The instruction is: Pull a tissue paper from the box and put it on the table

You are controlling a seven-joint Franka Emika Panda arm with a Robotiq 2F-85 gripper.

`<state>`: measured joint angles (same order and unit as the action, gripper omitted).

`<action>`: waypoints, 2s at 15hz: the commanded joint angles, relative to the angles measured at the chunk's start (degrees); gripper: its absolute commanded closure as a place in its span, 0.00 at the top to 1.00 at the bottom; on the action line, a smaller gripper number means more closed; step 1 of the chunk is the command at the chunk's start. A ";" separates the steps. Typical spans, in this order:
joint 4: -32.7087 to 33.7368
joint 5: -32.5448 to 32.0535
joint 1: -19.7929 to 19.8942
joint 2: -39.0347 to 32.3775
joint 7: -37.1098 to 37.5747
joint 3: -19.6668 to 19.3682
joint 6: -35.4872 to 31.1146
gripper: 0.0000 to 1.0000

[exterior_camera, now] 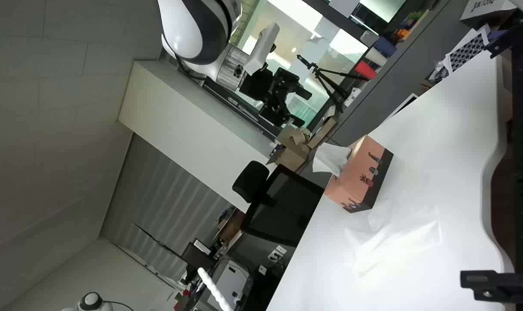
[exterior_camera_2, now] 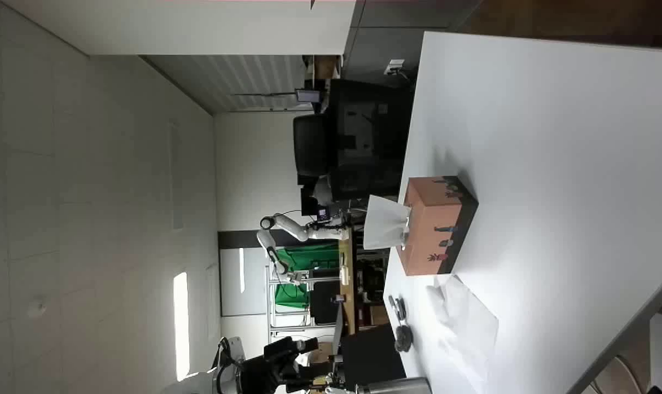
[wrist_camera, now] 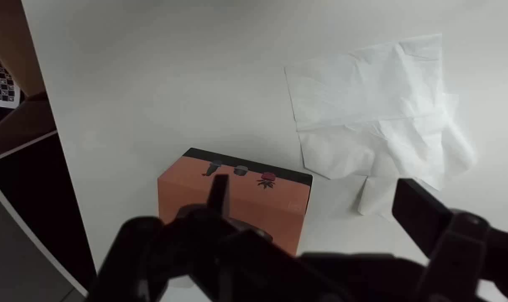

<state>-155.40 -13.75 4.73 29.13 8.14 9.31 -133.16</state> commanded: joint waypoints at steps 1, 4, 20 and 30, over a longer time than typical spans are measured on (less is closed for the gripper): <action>0.12 -0.62 -1.07 -0.07 0.47 -1.05 0.31 1.00; 0.13 -0.61 -1.07 -0.07 0.47 -1.05 0.31 1.00; 17.17 6.01 -6.30 -31.98 -45.05 -17.70 -19.95 1.00; 46.30 16.38 5.29 -52.68 -87.17 -5.67 -5.63 1.00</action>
<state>-116.84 3.28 7.14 -20.14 -70.54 1.69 -145.22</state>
